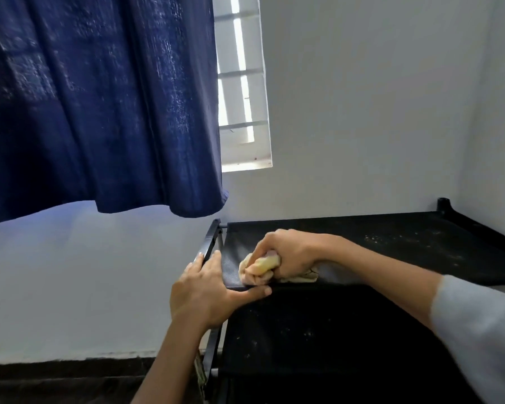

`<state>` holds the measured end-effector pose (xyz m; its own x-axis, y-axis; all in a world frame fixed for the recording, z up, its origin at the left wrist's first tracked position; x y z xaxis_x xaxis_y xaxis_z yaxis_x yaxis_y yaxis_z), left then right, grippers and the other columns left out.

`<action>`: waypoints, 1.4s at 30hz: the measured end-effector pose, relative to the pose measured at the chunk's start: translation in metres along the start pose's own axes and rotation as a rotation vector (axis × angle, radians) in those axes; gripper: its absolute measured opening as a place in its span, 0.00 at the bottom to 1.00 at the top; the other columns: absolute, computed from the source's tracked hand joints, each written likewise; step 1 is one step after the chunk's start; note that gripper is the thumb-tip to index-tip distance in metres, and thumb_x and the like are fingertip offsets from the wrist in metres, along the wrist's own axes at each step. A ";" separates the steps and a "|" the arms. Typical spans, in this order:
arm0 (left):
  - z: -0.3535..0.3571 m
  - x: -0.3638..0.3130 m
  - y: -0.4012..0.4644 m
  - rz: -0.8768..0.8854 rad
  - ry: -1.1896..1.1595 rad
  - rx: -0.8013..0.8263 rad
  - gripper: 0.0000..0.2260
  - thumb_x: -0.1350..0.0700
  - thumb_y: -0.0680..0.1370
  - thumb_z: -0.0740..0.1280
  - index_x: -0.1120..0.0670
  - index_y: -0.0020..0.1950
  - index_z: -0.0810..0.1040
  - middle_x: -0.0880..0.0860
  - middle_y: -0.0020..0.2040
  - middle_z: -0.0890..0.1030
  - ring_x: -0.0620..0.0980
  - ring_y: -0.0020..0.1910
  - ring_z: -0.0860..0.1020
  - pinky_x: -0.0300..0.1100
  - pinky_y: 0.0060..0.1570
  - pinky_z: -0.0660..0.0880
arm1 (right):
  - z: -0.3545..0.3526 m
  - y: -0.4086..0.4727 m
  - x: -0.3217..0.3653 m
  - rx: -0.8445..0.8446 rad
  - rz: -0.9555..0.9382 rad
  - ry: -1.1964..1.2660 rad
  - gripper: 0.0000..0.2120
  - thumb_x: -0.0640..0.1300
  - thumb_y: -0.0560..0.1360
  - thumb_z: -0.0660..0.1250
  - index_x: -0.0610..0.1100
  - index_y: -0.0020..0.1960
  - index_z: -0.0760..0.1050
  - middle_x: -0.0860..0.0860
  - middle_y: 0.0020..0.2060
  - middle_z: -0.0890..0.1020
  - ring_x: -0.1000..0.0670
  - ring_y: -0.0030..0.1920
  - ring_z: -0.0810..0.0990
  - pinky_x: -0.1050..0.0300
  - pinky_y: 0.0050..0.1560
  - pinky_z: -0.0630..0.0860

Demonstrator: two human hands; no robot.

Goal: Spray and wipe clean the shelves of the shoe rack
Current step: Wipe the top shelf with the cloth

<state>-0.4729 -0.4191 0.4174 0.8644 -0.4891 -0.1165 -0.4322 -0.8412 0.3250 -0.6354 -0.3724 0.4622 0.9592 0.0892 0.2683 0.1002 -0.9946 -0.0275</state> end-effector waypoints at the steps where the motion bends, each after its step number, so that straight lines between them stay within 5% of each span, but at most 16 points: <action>1: -0.001 0.000 -0.001 0.012 0.008 -0.020 0.62 0.14 0.48 0.39 0.45 0.75 0.59 0.50 0.76 0.62 0.52 0.72 0.64 0.48 0.62 0.69 | -0.003 -0.012 0.000 0.004 -0.012 0.017 0.20 0.42 0.69 0.72 0.57 0.59 0.78 0.54 0.51 0.79 0.52 0.48 0.77 0.54 0.48 0.77; 7: -0.003 -0.001 -0.005 0.050 -0.002 -0.054 0.56 0.15 0.54 0.41 0.45 0.73 0.64 0.52 0.75 0.64 0.53 0.70 0.67 0.49 0.62 0.70 | -0.022 -0.080 -0.069 0.067 0.160 0.021 0.14 0.41 0.70 0.72 0.58 0.50 0.78 0.55 0.52 0.80 0.52 0.52 0.79 0.47 0.57 0.76; 14: -0.002 0.000 -0.006 0.076 -0.007 -0.059 0.55 0.15 0.54 0.41 0.44 0.72 0.66 0.54 0.74 0.64 0.54 0.71 0.66 0.50 0.61 0.70 | -0.032 -0.132 -0.138 -0.086 0.321 0.067 0.19 0.39 0.68 0.72 0.64 0.44 0.74 0.55 0.54 0.78 0.51 0.55 0.78 0.50 0.58 0.76; 22: 0.001 0.001 -0.004 0.071 0.011 -0.062 0.55 0.15 0.52 0.38 0.42 0.71 0.67 0.54 0.74 0.64 0.54 0.71 0.65 0.49 0.63 0.69 | -0.009 -0.074 -0.052 -0.115 0.162 0.111 0.20 0.40 0.69 0.69 0.61 0.56 0.78 0.58 0.57 0.78 0.53 0.57 0.77 0.51 0.60 0.74; 28: 0.003 0.001 -0.003 0.095 0.055 -0.036 0.53 0.16 0.55 0.39 0.41 0.71 0.66 0.53 0.74 0.64 0.52 0.72 0.64 0.47 0.64 0.68 | 0.015 -0.001 0.010 -0.262 0.077 -0.042 0.21 0.42 0.71 0.69 0.56 0.62 0.76 0.50 0.57 0.79 0.45 0.55 0.77 0.52 0.48 0.75; 35: 0.001 0.001 -0.004 0.073 0.085 -0.009 0.49 0.17 0.56 0.38 0.41 0.64 0.72 0.51 0.74 0.65 0.51 0.72 0.64 0.48 0.63 0.68 | -0.008 -0.061 -0.093 -0.368 0.490 -0.035 0.15 0.44 0.68 0.69 0.61 0.50 0.75 0.50 0.53 0.81 0.44 0.57 0.78 0.56 0.45 0.68; 39: 0.002 -0.001 -0.004 0.064 0.096 -0.013 0.49 0.17 0.55 0.36 0.40 0.62 0.73 0.50 0.74 0.65 0.51 0.72 0.63 0.48 0.63 0.69 | -0.020 -0.099 -0.144 -0.358 0.659 -0.019 0.25 0.39 0.70 0.68 0.63 0.62 0.75 0.51 0.54 0.80 0.47 0.53 0.77 0.55 0.43 0.70; 42: 0.000 -0.001 -0.005 0.048 0.101 0.004 0.49 0.17 0.55 0.35 0.40 0.63 0.72 0.51 0.74 0.64 0.52 0.73 0.62 0.48 0.62 0.69 | -0.024 -0.093 -0.134 -0.324 0.614 -0.042 0.24 0.41 0.71 0.69 0.62 0.62 0.75 0.50 0.56 0.80 0.46 0.55 0.77 0.55 0.45 0.71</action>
<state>-0.4721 -0.4146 0.4158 0.8643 -0.5029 -0.0055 -0.4743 -0.8186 0.3241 -0.7794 -0.2932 0.4519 0.8273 -0.4989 0.2584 -0.5412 -0.8311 0.1281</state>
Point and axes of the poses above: each hand's wrist, its own y-axis towards the middle knuckle, its own z-axis out of the palm, x = y × z, the point moved 4 cm from there along y, towards the middle knuckle
